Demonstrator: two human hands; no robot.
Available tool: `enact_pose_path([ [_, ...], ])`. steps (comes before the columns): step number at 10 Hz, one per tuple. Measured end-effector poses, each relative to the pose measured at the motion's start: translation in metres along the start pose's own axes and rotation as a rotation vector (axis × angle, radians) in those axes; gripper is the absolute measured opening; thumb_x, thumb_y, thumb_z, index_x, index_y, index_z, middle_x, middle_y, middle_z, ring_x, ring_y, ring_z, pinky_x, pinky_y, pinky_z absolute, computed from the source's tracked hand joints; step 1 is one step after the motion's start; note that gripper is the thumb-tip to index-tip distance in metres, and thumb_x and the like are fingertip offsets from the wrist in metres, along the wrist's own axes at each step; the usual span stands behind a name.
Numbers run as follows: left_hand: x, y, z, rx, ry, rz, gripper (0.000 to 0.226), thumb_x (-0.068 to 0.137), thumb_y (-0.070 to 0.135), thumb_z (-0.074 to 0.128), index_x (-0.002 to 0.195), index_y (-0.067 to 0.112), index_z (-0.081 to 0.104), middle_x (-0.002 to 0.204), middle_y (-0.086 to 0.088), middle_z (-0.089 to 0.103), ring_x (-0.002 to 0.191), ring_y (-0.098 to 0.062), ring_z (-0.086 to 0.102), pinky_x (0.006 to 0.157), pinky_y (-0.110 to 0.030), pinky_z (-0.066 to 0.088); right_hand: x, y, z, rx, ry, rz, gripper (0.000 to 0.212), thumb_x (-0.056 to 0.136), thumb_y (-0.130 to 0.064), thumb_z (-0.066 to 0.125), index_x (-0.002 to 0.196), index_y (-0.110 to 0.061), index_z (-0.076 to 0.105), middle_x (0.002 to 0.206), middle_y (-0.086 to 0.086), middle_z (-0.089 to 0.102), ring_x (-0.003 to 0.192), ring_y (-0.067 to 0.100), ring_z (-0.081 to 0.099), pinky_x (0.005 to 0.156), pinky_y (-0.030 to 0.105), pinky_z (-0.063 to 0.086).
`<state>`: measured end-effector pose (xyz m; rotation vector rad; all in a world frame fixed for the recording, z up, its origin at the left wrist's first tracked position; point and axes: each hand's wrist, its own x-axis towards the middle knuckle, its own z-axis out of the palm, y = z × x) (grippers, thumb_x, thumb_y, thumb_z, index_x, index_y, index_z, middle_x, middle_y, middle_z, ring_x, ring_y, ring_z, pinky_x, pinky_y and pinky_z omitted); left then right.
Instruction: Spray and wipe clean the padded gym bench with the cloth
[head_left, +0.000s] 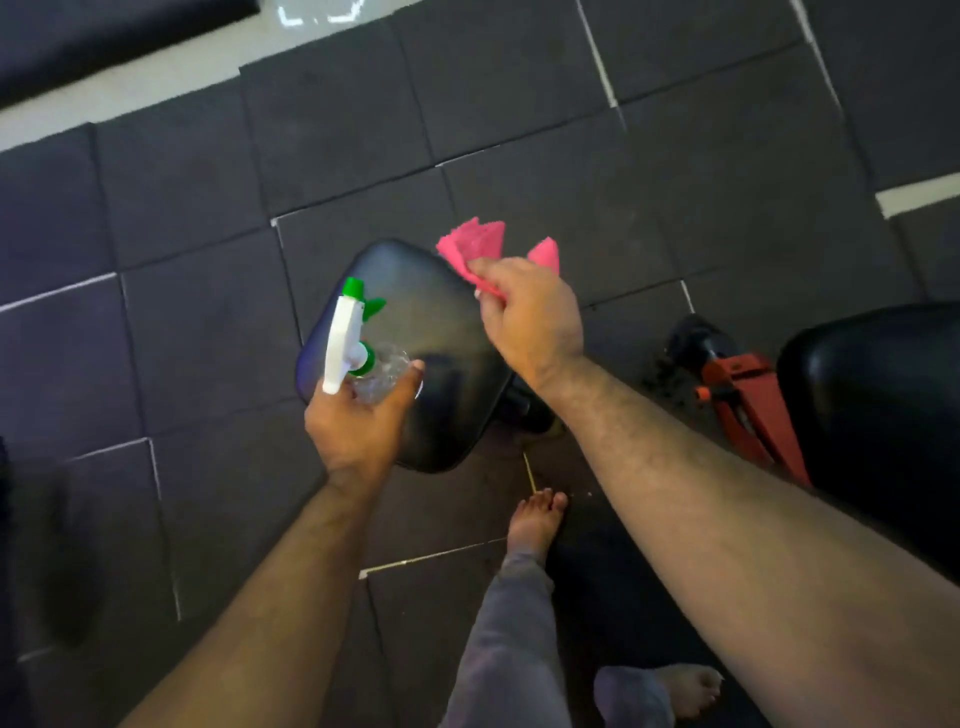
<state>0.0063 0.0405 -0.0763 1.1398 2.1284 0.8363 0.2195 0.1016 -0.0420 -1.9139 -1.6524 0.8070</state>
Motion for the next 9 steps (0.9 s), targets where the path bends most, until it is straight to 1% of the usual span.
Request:
enact_pose_path([
  [1,0.018,-0.014,-0.013,-0.032,0.052,-0.048,0.055,0.074,0.038,0.103,0.117,0.012,0.081,0.097,0.003,0.08,0.08,0.01,0.071,0.076,0.001,0.044,-0.008,-0.008,0.069,-0.284,-0.418,-0.149,0.038,0.097,-0.023,0.063,0.134,-0.02,0.071,0.131,0.008,0.071,0.119,0.038,0.064,0.102,0.047,0.051],
  [2,0.031,-0.027,-0.019,-0.078,0.067,-0.087,0.047,0.073,0.031,0.103,0.111,0.013,0.081,0.089,0.011,0.076,0.077,0.019,0.067,0.077,0.0,0.045,-0.035,0.003,0.117,-0.525,-0.63,-0.208,0.044,0.1,-0.044,0.061,0.142,-0.032,0.063,0.148,0.003,0.054,0.133,0.033,0.05,0.108,0.047,0.045],
  [3,0.04,-0.039,-0.024,-0.107,0.103,-0.113,0.05,0.072,0.037,0.103,0.111,0.018,0.08,0.093,0.009,0.077,0.083,0.005,0.071,0.079,-0.004,0.048,-0.048,0.011,0.13,-0.538,-0.545,-0.218,0.048,0.098,-0.041,0.062,0.145,-0.031,0.062,0.154,0.004,0.049,0.136,0.032,0.045,0.11,0.049,0.043],
  [4,0.051,-0.045,-0.024,-0.151,0.108,-0.119,0.048,0.071,0.043,0.102,0.108,0.021,0.081,0.091,0.012,0.079,0.081,0.004,0.072,0.078,-0.009,0.054,-0.045,0.015,0.126,-0.515,-0.508,-0.197,0.066,0.097,-0.035,0.064,0.159,-0.022,0.046,0.155,0.009,0.047,0.135,0.035,0.046,0.113,0.051,0.045],
  [5,0.062,-0.041,-0.022,-0.16,0.093,-0.101,0.039,0.073,0.043,0.101,0.095,0.06,0.075,0.084,0.038,0.073,0.081,0.016,0.07,0.078,-0.004,0.051,-0.038,0.017,0.125,-0.539,-0.517,-0.148,0.067,0.099,-0.037,0.061,0.161,-0.018,0.043,0.157,0.012,0.043,0.137,0.036,0.041,0.116,0.05,0.043],
  [6,0.072,-0.041,-0.02,-0.103,0.057,-0.067,0.044,0.077,0.043,0.098,0.091,0.071,0.067,0.084,0.032,0.074,0.081,0.015,0.069,0.08,-0.006,0.053,-0.037,0.015,0.127,-0.559,-0.527,-0.134,0.063,0.101,-0.038,0.059,0.16,-0.02,0.045,0.157,0.011,0.043,0.137,0.035,0.042,0.115,0.051,0.044],
  [7,0.083,-0.063,-0.01,-0.021,-0.015,-0.126,0.028,0.08,0.058,0.092,0.093,0.042,0.072,0.093,0.016,0.075,0.089,0.002,0.072,0.088,-0.023,0.057,-0.041,0.014,0.13,-0.564,-0.526,-0.126,0.063,0.1,-0.037,0.058,0.16,-0.02,0.045,0.156,0.01,0.044,0.136,0.034,0.043,0.113,0.05,0.046],
  [8,0.076,-0.071,-0.008,0.19,-0.172,-0.26,0.075,0.079,0.078,0.081,0.131,0.025,0.072,0.123,-0.002,0.076,0.118,-0.023,0.071,0.089,-0.022,0.045,-0.057,0.009,0.127,-0.592,-0.57,-0.113,0.064,0.1,-0.035,0.058,0.161,-0.022,0.043,0.158,0.007,0.042,0.138,0.032,0.043,0.108,0.05,0.05],
  [9,0.074,-0.07,-0.016,0.285,-0.23,-0.309,0.109,0.076,0.074,0.085,0.161,0.018,0.046,0.142,-0.008,0.07,0.131,-0.033,0.067,0.1,-0.032,0.051,-0.06,0.008,0.124,-0.583,-0.593,-0.103,0.066,0.1,-0.035,0.059,0.162,-0.023,0.04,0.163,0.005,0.039,0.145,0.031,0.04,0.113,0.05,0.048],
])
